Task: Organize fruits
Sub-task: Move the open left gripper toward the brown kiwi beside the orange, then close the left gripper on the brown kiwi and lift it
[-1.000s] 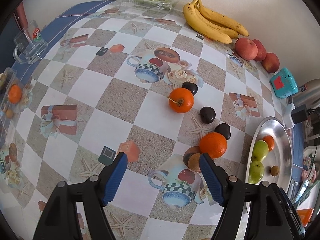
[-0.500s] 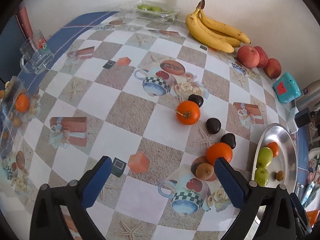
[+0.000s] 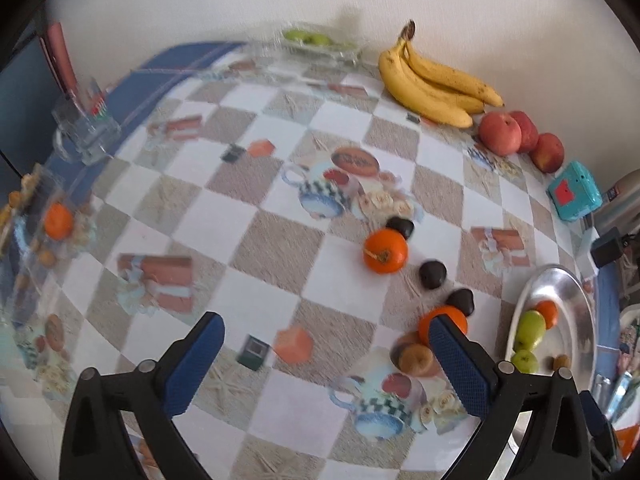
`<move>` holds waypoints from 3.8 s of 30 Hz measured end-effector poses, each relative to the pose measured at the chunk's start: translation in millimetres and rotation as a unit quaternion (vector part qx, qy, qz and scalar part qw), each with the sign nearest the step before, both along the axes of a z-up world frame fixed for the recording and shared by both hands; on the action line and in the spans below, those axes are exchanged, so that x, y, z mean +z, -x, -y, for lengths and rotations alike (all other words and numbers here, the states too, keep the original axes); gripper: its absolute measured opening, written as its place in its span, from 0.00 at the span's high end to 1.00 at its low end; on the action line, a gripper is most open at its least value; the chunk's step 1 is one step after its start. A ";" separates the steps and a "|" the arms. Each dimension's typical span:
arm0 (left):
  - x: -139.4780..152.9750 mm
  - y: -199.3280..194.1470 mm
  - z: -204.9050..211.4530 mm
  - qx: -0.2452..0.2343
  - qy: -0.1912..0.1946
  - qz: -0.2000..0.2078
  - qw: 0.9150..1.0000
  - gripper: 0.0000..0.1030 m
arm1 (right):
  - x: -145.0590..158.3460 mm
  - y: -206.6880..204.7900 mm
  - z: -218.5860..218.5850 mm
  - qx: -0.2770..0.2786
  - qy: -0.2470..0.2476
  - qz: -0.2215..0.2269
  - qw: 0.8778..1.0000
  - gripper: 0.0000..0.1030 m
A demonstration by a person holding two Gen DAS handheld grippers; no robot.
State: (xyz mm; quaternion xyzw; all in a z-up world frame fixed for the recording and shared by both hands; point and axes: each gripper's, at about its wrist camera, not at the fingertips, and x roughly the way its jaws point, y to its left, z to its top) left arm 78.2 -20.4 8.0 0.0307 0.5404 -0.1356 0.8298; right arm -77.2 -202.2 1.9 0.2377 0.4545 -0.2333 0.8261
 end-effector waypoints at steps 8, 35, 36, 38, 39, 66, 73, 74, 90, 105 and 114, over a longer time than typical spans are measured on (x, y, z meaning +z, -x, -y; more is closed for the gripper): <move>14.6 -8.5 -13.7 0.025 -0.003 0.036 0.999 0.00 | -0.5 -19.6 -18.4 0.024 -0.006 0.000 1.000 0.07; -35.6 -33.1 -22.4 0.043 -0.010 -0.097 0.994 0.00 | -34.3 -76.6 -67.7 0.099 -0.015 -0.053 0.994 0.07; -35.8 -34.1 -20.9 0.042 -0.007 -0.096 0.994 0.00 | -34.0 -76.5 -67.6 0.099 -0.017 -0.053 0.993 0.07; -35.6 -33.7 -18.3 0.037 -0.003 -0.093 0.995 0.00 | -30.9 -75.4 -66.8 0.099 -0.019 -0.048 0.994 0.07; -35.8 -33.2 -16.2 0.033 -0.005 -0.092 0.995 0.00 | -28.9 -74.5 -66.3 0.098 -0.016 -0.046 0.994 0.07; -47.7 5.2 57.1 -0.120 -0.052 -0.074 0.989 0.04 | -23.1 -13.1 14.2 -0.057 0.002 -0.047 0.997 0.07; -55.8 11.0 69.1 -0.142 -0.045 -0.089 0.985 0.21 | -24.0 -10.2 17.3 -0.067 -0.011 -0.042 0.997 0.07; -57.1 11.9 71.2 -0.146 -0.042 -0.093 0.984 0.22 | -24.0 -10.3 17.1 -0.066 -0.011 -0.042 0.997 0.07; -68.0 18.9 93.7 -0.164 -0.030 -0.101 0.981 0.66 | -25.4 -12.0 15.3 -0.063 -0.015 -0.046 0.997 0.07; -66.7 17.9 80.7 -0.156 -0.028 -0.105 0.982 0.73 | -30.7 -14.8 13.0 -0.059 -0.019 -0.057 0.996 0.07; -48.5 8.5 64.6 -0.137 0.017 -0.110 0.984 0.73 | -33.5 -16.0 12.2 -0.055 -0.020 -0.063 0.996 0.07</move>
